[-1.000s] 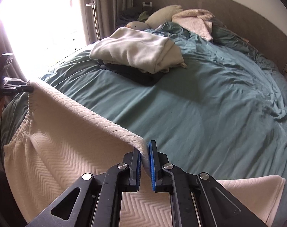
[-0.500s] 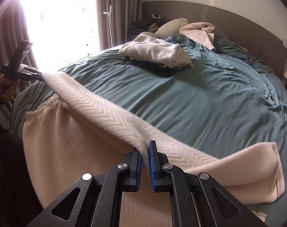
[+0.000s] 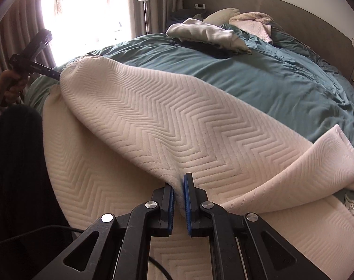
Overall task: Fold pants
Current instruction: 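Lift the waistband with the left gripper while the right gripper holds the leg edge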
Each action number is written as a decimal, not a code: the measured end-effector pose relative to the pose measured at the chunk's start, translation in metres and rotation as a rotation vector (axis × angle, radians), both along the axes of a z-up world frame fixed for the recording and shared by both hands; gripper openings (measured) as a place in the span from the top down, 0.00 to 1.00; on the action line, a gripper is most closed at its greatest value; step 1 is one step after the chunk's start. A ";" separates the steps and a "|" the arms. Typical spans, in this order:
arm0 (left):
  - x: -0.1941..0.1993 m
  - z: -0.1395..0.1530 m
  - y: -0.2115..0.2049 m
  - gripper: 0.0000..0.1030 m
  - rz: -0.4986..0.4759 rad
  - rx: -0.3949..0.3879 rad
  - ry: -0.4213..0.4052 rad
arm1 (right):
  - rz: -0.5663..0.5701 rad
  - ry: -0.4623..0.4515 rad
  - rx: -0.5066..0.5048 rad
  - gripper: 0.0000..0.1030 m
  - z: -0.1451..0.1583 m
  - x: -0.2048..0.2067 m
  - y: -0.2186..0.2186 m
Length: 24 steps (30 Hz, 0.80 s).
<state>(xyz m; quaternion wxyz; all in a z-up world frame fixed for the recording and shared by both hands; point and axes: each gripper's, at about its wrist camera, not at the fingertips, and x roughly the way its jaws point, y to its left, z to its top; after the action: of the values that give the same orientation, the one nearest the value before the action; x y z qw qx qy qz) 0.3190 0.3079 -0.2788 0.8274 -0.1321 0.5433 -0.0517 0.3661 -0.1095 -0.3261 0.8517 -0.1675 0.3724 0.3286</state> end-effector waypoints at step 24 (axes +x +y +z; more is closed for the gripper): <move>0.013 0.008 0.008 0.87 0.080 -0.134 -0.048 | -0.030 0.059 0.016 0.10 0.005 0.007 -0.002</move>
<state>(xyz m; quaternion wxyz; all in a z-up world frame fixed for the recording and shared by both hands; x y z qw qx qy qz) 0.3323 0.3159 -0.2706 0.8309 -0.2075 0.5131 -0.0579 0.3731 -0.1112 -0.3215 0.8465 -0.1455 0.3971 0.3234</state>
